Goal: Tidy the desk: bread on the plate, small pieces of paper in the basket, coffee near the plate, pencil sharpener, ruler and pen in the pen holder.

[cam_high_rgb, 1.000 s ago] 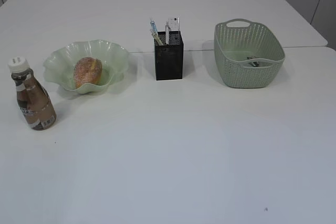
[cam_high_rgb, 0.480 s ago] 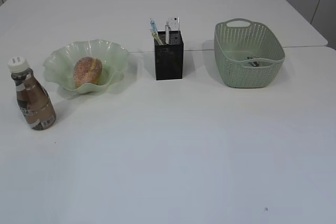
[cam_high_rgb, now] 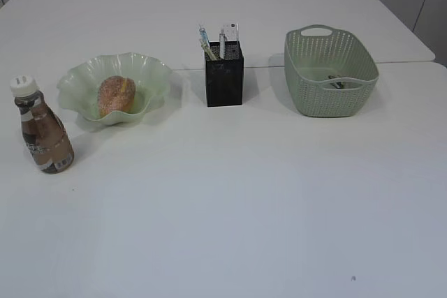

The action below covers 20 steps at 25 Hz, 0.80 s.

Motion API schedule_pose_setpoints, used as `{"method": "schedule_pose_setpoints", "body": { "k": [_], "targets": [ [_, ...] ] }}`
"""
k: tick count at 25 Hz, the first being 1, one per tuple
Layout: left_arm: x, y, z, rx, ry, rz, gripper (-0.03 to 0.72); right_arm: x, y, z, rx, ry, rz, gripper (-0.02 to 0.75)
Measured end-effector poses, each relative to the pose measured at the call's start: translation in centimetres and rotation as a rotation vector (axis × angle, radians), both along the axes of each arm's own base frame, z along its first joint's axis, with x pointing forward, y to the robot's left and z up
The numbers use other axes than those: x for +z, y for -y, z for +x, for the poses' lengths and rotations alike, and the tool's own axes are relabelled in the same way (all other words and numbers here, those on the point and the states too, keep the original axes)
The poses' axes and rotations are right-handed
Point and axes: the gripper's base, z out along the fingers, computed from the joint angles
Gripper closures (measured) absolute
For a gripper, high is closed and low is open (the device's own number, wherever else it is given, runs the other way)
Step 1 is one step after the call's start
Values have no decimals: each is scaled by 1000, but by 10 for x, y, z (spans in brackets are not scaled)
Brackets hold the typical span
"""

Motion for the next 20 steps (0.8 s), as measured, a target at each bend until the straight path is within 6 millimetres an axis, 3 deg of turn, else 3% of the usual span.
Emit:
{"method": "schedule_pose_setpoints", "body": {
  "k": [8,20],
  "targets": [
    [0,1,1,69,0,0,221,0,1,-5,-258,53,7,367],
    [0,1,2,121,0,0,221,0,0,-11,-277,98,12,367]
  ]
}}
